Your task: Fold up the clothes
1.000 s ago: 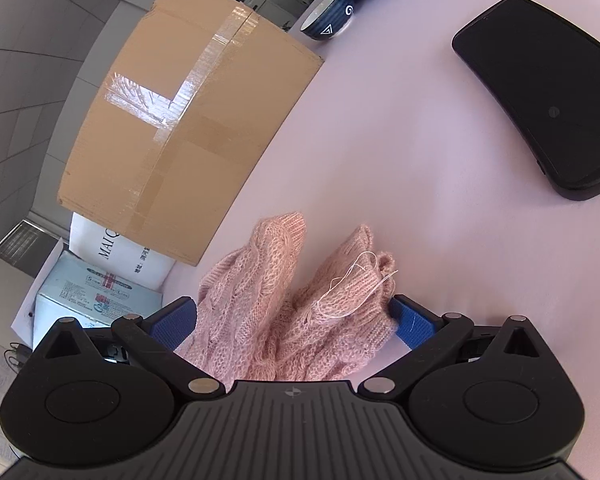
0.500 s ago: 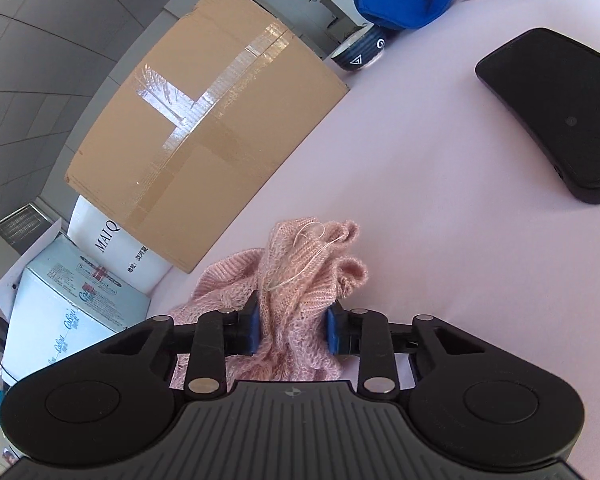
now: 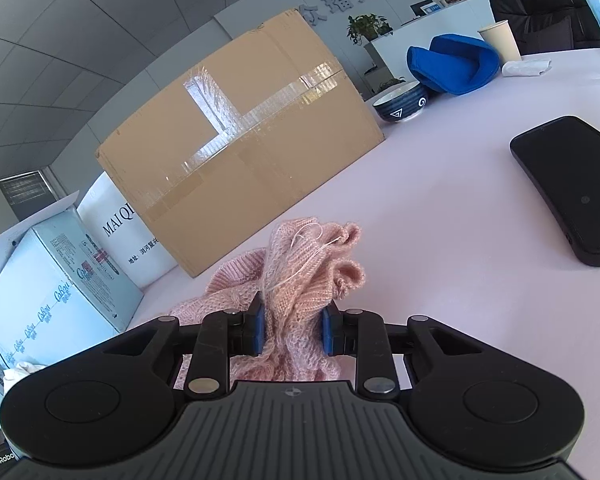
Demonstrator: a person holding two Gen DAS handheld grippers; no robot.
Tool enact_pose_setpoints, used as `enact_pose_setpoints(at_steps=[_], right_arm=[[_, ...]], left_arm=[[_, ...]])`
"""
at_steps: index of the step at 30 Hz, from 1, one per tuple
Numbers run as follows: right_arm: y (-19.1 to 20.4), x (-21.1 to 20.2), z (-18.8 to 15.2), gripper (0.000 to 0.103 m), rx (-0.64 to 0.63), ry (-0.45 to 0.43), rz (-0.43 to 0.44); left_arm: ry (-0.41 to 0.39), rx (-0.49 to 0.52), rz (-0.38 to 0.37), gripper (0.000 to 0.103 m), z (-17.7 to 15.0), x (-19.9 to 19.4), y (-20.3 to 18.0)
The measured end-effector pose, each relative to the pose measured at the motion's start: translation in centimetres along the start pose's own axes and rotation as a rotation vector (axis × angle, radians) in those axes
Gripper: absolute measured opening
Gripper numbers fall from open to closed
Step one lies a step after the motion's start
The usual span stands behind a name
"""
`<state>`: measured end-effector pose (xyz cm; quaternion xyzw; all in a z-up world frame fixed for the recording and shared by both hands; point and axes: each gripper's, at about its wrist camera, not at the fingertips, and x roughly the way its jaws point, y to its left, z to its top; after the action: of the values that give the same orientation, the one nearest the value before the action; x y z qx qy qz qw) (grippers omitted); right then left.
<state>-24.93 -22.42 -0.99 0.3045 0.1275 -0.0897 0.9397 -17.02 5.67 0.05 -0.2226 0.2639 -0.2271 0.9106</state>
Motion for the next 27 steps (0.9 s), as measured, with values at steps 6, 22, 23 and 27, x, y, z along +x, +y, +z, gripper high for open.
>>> enact_pose_setpoints(at_steps=[6, 22, 23, 27], right_arm=[[2.0, -2.2, 0.8, 0.021, -0.129, -0.118, 0.006], [1.6, -9.2, 5.2, 0.021, -0.215, -0.396, -0.023], [1.2, -9.4, 5.4, 0.021, -0.208, -0.4, -0.031], [-0.6, -10.6, 5.9, 0.021, -0.193, -0.419, -0.08]], left_arm=[[-0.073, 0.129, 0.007, 0.027, 0.4, -0.4, -2.0], [-0.186, 0.392, -0.095, 0.027, 1.8, -0.7, -10.3], [-0.177, 0.401, -0.104, 0.027, 1.9, -0.5, -10.8], [-0.147, 0.424, -0.127, 0.027, 2.1, 0.7, -12.8]])
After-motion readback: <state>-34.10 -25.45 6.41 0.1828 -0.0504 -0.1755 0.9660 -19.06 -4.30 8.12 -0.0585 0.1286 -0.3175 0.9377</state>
